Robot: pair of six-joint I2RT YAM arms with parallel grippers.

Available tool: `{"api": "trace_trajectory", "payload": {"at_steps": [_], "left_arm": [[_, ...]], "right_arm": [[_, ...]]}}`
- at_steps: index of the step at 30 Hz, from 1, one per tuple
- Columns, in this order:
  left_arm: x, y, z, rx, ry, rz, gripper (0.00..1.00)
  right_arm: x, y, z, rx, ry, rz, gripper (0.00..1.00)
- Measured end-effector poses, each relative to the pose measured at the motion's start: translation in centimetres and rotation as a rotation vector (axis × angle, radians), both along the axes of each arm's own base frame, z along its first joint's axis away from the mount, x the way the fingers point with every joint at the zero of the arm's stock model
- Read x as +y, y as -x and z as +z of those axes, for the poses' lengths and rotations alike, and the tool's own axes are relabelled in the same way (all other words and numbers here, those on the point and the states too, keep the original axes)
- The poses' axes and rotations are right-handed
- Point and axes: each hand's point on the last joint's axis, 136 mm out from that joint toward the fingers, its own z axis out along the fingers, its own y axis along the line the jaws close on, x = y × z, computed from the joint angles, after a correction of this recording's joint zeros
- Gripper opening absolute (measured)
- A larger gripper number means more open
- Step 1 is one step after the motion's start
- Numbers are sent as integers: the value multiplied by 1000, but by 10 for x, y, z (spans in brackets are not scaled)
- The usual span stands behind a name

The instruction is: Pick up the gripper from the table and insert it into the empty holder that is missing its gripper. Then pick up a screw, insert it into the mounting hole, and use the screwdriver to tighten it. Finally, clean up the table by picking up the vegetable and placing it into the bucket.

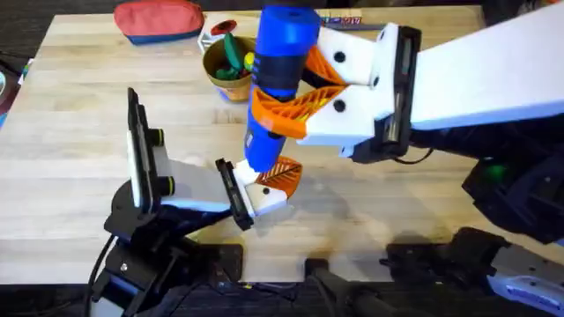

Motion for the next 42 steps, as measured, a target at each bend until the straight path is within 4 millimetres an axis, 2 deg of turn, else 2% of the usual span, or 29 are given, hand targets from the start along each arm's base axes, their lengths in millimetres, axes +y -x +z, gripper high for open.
{"api": "trace_trajectory", "payload": {"at_steps": [8, 12, 36, 42], "left_arm": [[0, 0, 0, 0, 0, 0, 6], [0, 0, 0, 0, 0, 0, 6], [0, 0, 0, 0, 0, 0, 6], [0, 0, 0, 0, 0, 0, 6]], "right_arm": [[1, -1, -2, -51, 15, -12, 7], [5, -5, -7, -39, 27, -12, 7], [5, -5, -2, -26, -4, -4, 7], [11, -8, -8, -16, 6, 3, 7]]}}
